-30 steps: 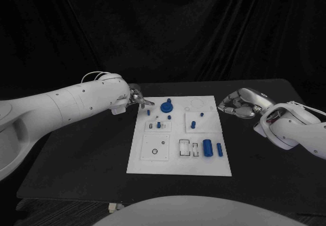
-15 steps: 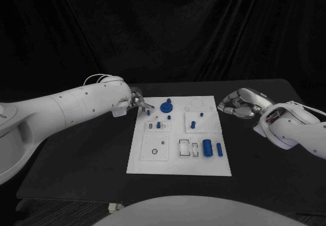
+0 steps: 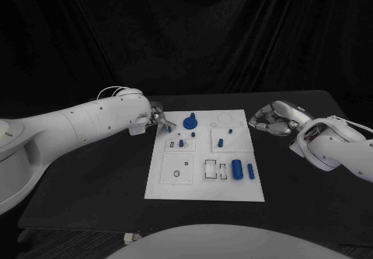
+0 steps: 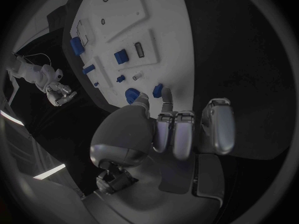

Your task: Assemble the parts on the task board

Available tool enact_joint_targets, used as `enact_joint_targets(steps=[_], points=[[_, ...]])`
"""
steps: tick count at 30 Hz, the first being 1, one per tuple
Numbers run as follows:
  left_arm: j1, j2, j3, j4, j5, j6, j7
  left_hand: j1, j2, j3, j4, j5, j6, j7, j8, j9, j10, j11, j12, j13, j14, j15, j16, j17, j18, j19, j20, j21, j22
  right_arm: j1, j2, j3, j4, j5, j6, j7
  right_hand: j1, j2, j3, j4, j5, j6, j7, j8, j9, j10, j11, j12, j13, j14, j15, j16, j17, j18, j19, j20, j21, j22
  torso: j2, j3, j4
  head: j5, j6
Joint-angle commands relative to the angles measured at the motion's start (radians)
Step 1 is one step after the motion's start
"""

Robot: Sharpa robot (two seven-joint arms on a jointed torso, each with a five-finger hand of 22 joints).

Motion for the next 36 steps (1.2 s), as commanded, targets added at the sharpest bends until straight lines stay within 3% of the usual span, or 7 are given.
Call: enact_joint_targets(steps=[1, 5, 11, 17, 21, 28, 36], points=[[-0.002, 0.005, 0.001, -0.002, 0.001, 0.019, 0.008, 0.014, 0.004, 0.003, -0.008, 0.018, 0.007, 0.000, -0.009, -0.002, 0.104, 0.009, 0.004, 0.263, 0.078, 0.007, -0.007, 0.220, 0.013, -0.006, 0.003, -0.006, 0.186, -0.002, -0.002, 0.001, 0.003, -0.001, 0.001, -0.014, 0.012, 0.001, 0.008, 0.000, 0.005, -0.006, -0.002, -0.005, 0.001, 0.106, 0.008, 0.004, 0.263, 0.058, 0.004, -0.004, 0.000, 0.001, 0.043, 0.008, -0.005, 0.220, 0.000, 0.0003, -0.0005, 0.000, 0.000], [-0.003, 0.009, 0.001, -0.005, 0.001, 0.022, 0.008, 0.027, 0.008, 0.009, -0.013, 0.057, 0.008, 0.000, -0.017, -0.004, 0.104, 0.009, 0.004, 0.263, 0.077, 0.007, -0.008, 0.219, 0.014, -0.008, 0.003, -0.008, 0.185, -0.002, -0.001, 0.001, 0.003, -0.001, 0.001, -0.014, 0.012, 0.001, 0.008, 0.000, 0.005, -0.006, -0.002, -0.005, 0.001, 0.106, 0.008, 0.004, 0.263, 0.058, 0.004, -0.004, 0.000, 0.001, 0.043, 0.008, -0.005, 0.220, 0.000, 0.0002, 0.0000, -0.001, 0.000], [-0.005, 0.010, 0.001, -0.008, 0.001, 0.022, 0.009, 0.035, 0.016, 0.017, -0.016, 0.079, 0.008, 0.000, -0.022, -0.005, 0.104, 0.009, 0.004, 0.263, 0.077, 0.007, -0.008, 0.219, 0.014, -0.009, 0.004, -0.009, 0.185, -0.002, -0.001, 0.001, 0.003, -0.001, 0.001, -0.015, 0.013, 0.001, 0.008, 0.000, 0.007, -0.007, -0.002, -0.006, 0.001, 0.106, 0.008, 0.004, 0.263, 0.058, 0.004, -0.004, -0.001, 0.001, 0.043, 0.008, -0.005, 0.220, 0.000, 0.0002, 0.0000, -0.002, 0.000], [-0.005, 0.009, 0.001, -0.008, 0.001, 0.022, 0.012, 0.070, 0.019, 0.045, -0.035, 0.173, 0.007, -0.003, -0.038, -0.007, 0.104, 0.007, 0.004, 0.263, 0.075, 0.005, -0.009, 0.217, 0.014, -0.011, 0.003, -0.010, 0.184, -0.002, -0.001, 0.001, 0.003, -0.001, 0.002, -0.016, 0.014, 0.001, 0.009, -0.001, 0.008, -0.007, -0.002, -0.006, 0.001, 0.106, 0.008, 0.004, 0.263, 0.058, 0.004, -0.004, -0.002, 0.001, 0.043, 0.008, -0.005, 0.220, 0.000, 0.0004, -0.0001, -0.002, 0.000], [-0.005, 0.007, 0.001, -0.006, 0.001, 0.025, 0.015, 0.098, 0.022, 0.078, -0.054, 0.185, 0.007, -0.007, -0.044, -0.008, 0.104, 0.003, 0.004, 0.263, 0.077, 0.003, -0.008, 0.219, 0.014, -0.011, 0.001, -0.009, 0.185, -0.002, -0.001, 0.001, 0.003, -0.001, 0.003, -0.018, 0.018, 0.002, 0.012, -0.005, 0.011, -0.007, -0.003, -0.006, 0.001, 0.106, 0.007, 0.004, 0.263, 0.058, 0.004, -0.004, -0.002, 0.002, 0.043, 0.008, -0.006, 0.219, 0.000, 0.0003, -0.0003, -0.003, 0.000], [-0.005, 0.000, 0.001, 0.003, 0.001, 0.013, 0.034, 0.130, -0.001, 0.185, -0.087, 0.296, 0.013, -0.011, -0.053, -0.004, 0.104, -0.002, 0.004, 0.263, 0.079, -0.001, -0.006, 0.222, 0.013, -0.009, -0.004, -0.005, 0.186, -0.002, 0.000, 0.001, 0.002, -0.001, 0.004, -0.020, 0.024, 0.002, 0.017, -0.010, 0.013, -0.006, -0.003, -0.006, 0.001, 0.106, 0.007, 0.004, 0.263, 0.058, 0.004, -0.004, -0.003, 0.002, 0.043, 0.008, -0.006, 0.219, 0.000, 0.0004, 0.0002, -0.003, 0.000], [-0.005, -0.017, 0.001, 0.021, 0.001, -0.033, 0.077, 0.124, -0.073, 0.424, -0.147, 0.359, 0.032, -0.012, -0.037, 0.028, 0.104, -0.006, 0.004, 0.263, 0.084, -0.006, -0.001, 0.230, 0.012, -0.002, -0.011, 0.007, 0.189, -0.003, 0.002, 0.001, -0.001, -0.001, 0.008, -0.023, 0.030, 0.004, 0.022, -0.015, 0.017, -0.006, -0.003, -0.006, 0.001, 0.106, 0.007, 0.004, 0.263, 0.057, 0.004, -0.005, -0.005, 0.002, 0.042, 0.008, -0.007, 0.219, 0.000, 0.0003, 0.0000, 0.000, 0.000]])
